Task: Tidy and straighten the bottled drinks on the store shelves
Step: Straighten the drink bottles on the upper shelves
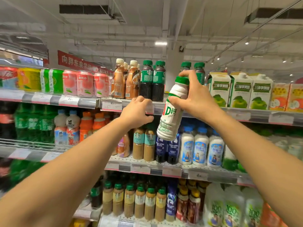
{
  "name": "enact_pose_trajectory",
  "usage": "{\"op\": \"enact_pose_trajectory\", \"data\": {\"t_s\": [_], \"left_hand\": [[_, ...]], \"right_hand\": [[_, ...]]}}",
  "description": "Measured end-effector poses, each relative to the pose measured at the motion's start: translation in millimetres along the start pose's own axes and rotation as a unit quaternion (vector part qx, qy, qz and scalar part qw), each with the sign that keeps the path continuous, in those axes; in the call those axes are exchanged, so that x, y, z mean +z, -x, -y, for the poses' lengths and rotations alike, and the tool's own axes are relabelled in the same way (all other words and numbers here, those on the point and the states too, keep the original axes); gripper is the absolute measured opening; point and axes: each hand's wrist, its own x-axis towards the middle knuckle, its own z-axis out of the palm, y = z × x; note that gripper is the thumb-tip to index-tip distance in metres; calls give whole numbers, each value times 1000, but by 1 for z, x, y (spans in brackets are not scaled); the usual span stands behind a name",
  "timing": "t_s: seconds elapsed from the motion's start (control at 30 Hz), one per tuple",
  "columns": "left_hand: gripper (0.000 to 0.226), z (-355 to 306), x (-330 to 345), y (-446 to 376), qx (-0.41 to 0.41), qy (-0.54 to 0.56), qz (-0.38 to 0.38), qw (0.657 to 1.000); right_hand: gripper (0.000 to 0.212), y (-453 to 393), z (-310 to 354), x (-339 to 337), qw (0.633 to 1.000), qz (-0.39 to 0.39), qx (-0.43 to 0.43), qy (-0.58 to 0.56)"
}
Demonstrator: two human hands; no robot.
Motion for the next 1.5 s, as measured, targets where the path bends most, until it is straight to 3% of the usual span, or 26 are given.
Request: {"op": "enact_pose_trajectory", "data": {"t_s": [0.1,0.3,0.53,0.77,1.13,1.4,1.5], "left_hand": [[75,0,-4,17,14,22,10,1000],[42,1,-7,70,49,58,1,997],[28,24,-9,133,-38,94,44,994],[22,56,-10,182,-122,61,80,987],[30,100,27,259,-244,34,152,957],[56,175,95,252,-233,21,262,936],[63,200,118,244,-213,16,268,939]], "right_hand": [[70,19,-4,8,1000,0,10,-8],[73,58,-17,31,996,22,34,-85],[72,85,-26,57,994,72,31,-82],[76,103,-31,75,991,101,9,-89],[81,139,-34,128,980,160,10,-114],[82,157,-27,184,980,179,48,-75],[85,161,-19,209,979,175,75,-79]]}}
